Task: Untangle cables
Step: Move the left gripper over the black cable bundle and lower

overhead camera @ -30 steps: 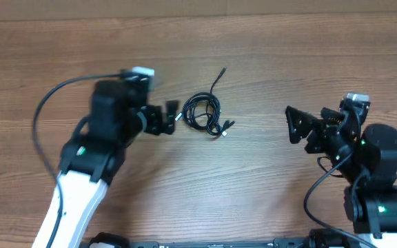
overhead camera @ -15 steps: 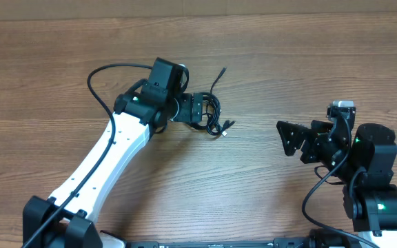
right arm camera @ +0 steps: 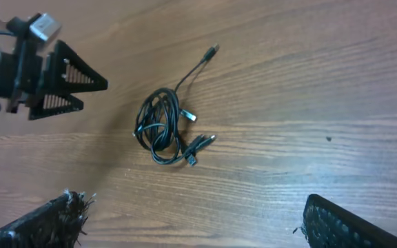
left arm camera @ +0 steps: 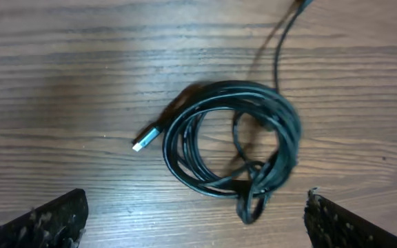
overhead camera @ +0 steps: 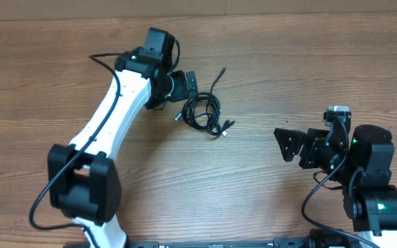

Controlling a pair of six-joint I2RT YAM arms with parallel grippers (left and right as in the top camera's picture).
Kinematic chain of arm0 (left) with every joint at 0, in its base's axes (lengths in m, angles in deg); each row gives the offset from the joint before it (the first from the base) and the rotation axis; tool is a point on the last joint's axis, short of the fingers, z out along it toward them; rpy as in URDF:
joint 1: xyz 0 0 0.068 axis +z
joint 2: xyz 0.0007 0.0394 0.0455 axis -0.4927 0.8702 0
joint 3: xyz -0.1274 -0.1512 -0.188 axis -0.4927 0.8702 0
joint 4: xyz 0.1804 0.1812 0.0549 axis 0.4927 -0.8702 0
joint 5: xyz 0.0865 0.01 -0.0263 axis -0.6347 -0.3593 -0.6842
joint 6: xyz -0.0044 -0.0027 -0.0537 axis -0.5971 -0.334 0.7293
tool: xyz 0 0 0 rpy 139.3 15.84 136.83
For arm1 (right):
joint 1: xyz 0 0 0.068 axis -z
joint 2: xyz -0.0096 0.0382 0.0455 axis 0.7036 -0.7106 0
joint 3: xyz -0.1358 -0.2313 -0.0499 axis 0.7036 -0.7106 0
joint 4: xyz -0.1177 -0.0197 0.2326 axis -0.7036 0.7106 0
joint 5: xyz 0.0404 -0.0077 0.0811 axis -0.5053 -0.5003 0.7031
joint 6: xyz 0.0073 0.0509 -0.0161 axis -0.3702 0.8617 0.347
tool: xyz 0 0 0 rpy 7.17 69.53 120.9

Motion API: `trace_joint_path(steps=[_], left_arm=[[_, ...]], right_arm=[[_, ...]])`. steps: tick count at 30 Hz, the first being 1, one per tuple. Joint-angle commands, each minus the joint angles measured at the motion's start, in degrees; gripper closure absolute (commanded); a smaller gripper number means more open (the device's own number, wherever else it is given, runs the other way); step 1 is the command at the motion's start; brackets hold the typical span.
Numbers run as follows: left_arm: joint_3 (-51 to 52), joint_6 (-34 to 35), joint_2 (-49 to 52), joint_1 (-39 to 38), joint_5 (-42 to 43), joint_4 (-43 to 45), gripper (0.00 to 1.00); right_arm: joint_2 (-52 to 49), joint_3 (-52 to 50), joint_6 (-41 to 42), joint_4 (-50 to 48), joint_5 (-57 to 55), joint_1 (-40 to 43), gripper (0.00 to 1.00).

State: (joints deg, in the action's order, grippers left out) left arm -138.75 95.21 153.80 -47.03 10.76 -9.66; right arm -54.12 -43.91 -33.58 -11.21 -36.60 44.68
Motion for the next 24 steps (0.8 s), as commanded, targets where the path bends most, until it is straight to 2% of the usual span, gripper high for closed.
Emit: trace_joint_path(steps=[1, 6, 12, 14, 17, 20, 24], left_arm=[[-1.1, -1.1, 5.1, -0.1, 0.8, -0.2, 0.00], [-1.1, 0.6, 8.7, -0.1, 6.4, -0.6, 0.00], [-1.0, 13.7, 9.4, -0.2, 13.1, 2.2, 0.00], [-0.9, 19.3, 9.4, -0.5, 12.4, 3.1, 0.00], [-0.8, 21.4, 9.4, -1.0, 10.8, 3.5, 0.00], [0.0, 26.6, 9.4, -1.6, 7.6, 2.6, 0.00], [3.1, 36.9, 9.4, -2.0, 8.1, 2.6, 0.00]], right_arm=[[0.0, 1.2, 0.1, 0.7, -0.4, -0.1, 0.00], [0.0, 1.2, 0.1, 1.6, -1.6, -0.1, 0.00], [0.0, 1.2, 0.1, 1.6, -1.6, -0.1, 0.00], [0.0, 1.2, 0.1, 1.8, -1.6, -0.1, 0.00], [0.0, 1.2, 0.1, 2.0, -1.6, -0.1, 0.00], [0.0, 1.2, 0.1, 1.9, -1.6, -0.1, 0.00], [0.0, 1.2, 0.1, 1.9, -1.6, -0.1, 0.00]])
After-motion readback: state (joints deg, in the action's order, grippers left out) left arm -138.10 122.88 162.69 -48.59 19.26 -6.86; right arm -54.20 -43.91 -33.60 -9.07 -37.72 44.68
